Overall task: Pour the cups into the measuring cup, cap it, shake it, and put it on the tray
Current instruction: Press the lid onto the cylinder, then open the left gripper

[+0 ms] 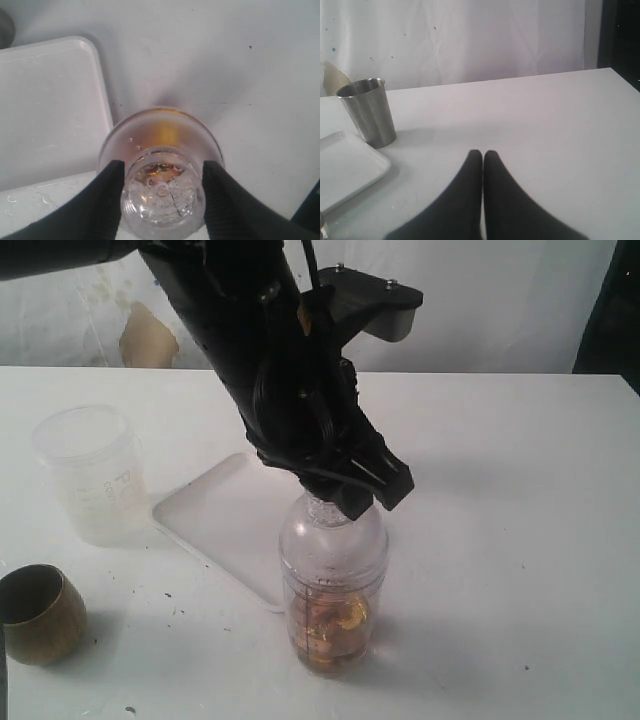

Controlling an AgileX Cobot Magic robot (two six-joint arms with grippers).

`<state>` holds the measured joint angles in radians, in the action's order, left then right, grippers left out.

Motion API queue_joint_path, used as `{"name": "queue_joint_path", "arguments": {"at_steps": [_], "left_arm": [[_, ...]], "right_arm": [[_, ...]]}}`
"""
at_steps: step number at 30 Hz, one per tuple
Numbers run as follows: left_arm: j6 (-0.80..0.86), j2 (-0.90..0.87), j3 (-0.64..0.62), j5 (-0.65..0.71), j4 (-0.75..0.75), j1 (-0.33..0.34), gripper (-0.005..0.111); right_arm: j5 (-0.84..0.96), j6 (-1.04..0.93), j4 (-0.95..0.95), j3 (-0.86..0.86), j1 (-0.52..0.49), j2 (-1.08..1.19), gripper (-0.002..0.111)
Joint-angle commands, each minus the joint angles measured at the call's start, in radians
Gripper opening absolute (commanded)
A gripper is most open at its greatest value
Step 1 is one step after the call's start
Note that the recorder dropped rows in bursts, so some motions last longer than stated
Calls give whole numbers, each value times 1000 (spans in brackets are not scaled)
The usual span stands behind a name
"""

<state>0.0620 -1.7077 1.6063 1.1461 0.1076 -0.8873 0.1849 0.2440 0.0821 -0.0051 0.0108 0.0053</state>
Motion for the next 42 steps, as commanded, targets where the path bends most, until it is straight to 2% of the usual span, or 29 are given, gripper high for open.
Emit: {"name": "queue_joint_path", "arguments": {"at_steps": [1, 8, 19, 25, 27, 34, 37, 42], "left_arm": [[5, -17, -37, 9, 34, -3, 0], [10, -27, -130, -54, 34, -3, 0], [18, -27, -135, 9, 34, -3, 0], [18, -27, -187, -18, 34, -3, 0], [18, -27, -190, -27, 38, -3, 5], [18, -27, -152, -36, 47, -3, 45], [14, -27, -123, -36, 47, -3, 54], [3, -27, -74, -27, 47, -3, 60]], "right_arm": [[-5, -5, 0, 5, 1, -5, 0], [-5, -5, 0, 5, 1, -5, 0], [-5, -5, 0, 5, 1, -5, 0], [-5, -5, 0, 5, 1, -5, 0], [-5, -5, 0, 5, 1, -5, 0], [-5, -5, 0, 5, 1, -5, 0], [-5, -5, 0, 5, 1, -5, 0], [-5, -5, 0, 5, 1, -5, 0]]}}
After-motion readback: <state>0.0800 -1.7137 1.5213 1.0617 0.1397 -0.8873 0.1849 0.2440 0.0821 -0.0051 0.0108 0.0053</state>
